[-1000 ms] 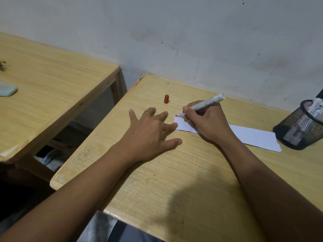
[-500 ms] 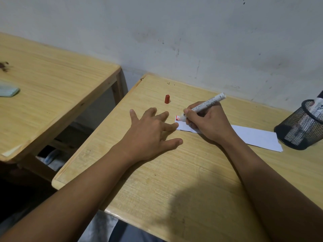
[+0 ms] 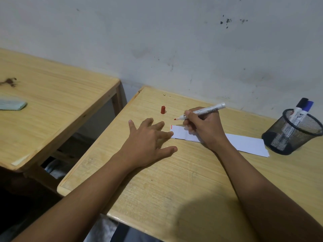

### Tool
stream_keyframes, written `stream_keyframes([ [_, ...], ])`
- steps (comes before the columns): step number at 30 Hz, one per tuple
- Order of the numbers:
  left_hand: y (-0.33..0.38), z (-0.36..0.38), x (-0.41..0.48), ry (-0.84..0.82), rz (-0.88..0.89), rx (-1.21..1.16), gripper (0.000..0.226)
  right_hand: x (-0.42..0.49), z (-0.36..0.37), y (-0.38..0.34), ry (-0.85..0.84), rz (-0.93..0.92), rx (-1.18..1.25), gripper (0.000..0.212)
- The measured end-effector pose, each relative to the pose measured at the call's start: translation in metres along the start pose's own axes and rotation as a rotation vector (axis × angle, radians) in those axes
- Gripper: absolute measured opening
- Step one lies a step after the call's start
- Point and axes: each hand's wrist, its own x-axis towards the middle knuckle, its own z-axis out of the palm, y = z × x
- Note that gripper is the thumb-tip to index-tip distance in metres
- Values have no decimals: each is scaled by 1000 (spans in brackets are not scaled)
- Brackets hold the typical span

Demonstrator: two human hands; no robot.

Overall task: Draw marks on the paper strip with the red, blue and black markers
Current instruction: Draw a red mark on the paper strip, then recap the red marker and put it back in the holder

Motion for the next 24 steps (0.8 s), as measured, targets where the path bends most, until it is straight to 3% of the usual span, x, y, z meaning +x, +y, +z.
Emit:
stream_keyframes([
  [3,1,-2,-1,17,-25,-17,61,3,-6,-9,112,11,206,18],
  [8,3,-5,-2,85,-20,-82,67,6,-13,-26,134,-34,223,19],
  [12,2,-17,12,358,-103,-350,54,6,-17,-30,124,-46,200,22],
  [14,-4,-25,34,493,-181,-355,45,4,-16,-32,124,-30,186,18],
  [19,-13,-23,82,264,-374,-202,45,-4,-9,-32,88,21,184,16],
  [24,-10,-18,87,256,-380,-122,20,-10,-15,-33,121,44,156,16],
])
